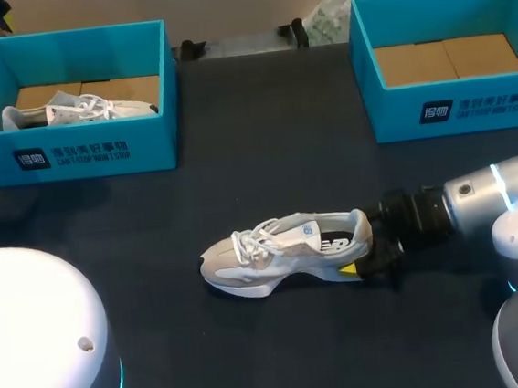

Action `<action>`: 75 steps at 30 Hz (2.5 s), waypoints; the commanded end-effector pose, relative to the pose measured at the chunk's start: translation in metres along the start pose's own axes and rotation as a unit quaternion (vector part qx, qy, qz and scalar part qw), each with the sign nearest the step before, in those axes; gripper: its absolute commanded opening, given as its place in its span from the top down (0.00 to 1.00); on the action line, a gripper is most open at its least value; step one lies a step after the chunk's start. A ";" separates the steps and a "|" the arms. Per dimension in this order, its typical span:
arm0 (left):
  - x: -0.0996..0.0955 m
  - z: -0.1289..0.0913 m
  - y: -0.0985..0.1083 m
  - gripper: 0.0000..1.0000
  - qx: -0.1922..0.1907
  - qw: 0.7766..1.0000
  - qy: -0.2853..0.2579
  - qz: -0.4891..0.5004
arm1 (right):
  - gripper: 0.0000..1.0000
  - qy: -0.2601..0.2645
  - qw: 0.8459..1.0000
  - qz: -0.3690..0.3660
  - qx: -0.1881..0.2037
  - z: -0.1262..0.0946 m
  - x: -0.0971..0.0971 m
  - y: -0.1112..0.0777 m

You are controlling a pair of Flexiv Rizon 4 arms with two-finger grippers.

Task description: Take the shoe out of the shoebox, open the shoe tongue, remove and reinsert the insole, then place the shoe into the shoebox

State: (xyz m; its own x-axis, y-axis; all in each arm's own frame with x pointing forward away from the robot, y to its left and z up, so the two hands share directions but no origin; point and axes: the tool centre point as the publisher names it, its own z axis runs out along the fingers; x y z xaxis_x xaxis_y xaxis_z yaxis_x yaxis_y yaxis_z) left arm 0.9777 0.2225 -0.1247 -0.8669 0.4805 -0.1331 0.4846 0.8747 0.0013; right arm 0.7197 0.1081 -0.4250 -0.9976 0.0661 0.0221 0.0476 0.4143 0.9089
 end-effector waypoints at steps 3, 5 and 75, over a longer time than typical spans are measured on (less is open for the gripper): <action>0.001 -0.001 -0.005 0.00 -0.051 0.982 0.008 -0.182 | 1.00 0.000 1.000 0.000 0.002 0.004 -0.002 -0.001; 0.002 0.001 -0.019 0.00 -0.072 0.964 0.014 -0.254 | 1.00 0.000 1.000 0.000 0.002 0.004 -0.002 -0.001; 0.024 0.046 -0.286 0.00 -0.105 0.553 0.050 -0.825 | 1.00 0.000 1.000 0.000 0.002 0.004 -0.002 -0.001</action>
State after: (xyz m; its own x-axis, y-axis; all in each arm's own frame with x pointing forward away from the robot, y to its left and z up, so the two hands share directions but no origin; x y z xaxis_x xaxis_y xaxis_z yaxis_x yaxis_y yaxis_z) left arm 0.8307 -0.0077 -0.1701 -0.1214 -0.9910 -0.0564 -0.9896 0.1163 0.0850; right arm 0.7198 0.1082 -0.4250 -0.9976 0.0660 0.0221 0.0475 0.4143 0.9089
